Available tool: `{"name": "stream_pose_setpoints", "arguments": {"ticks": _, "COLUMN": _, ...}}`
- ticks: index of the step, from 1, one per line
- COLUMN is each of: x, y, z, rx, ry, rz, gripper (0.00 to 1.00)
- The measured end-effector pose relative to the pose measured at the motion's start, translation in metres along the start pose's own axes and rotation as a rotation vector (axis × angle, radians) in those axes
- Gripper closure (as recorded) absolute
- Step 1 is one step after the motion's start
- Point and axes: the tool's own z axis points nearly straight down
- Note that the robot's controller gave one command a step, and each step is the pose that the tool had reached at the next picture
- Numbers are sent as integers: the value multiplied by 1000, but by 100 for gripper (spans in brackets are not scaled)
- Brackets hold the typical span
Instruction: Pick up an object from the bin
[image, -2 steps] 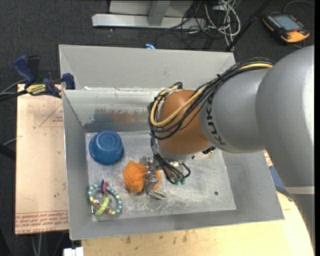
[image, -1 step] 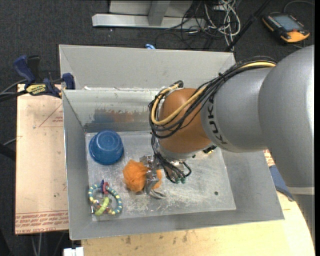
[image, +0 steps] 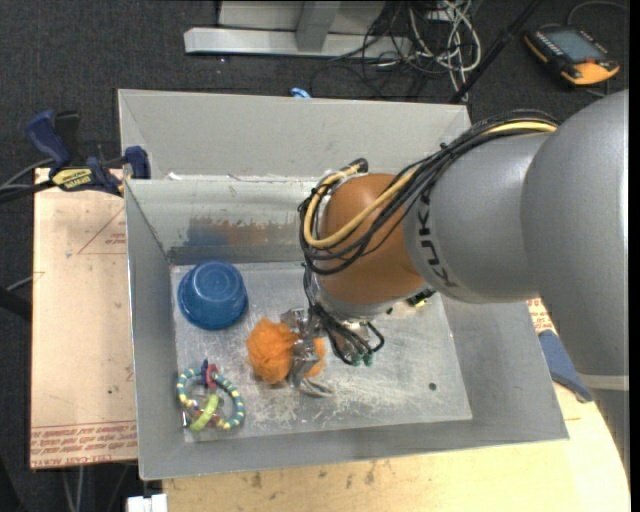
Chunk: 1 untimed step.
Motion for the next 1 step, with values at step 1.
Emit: {"name": "stream_pose_setpoints", "arguments": {"ticks": 1, "x": 1, "y": 0, "z": -10, "rx": 1, "ry": 7, "rz": 0, "gripper": 100}}
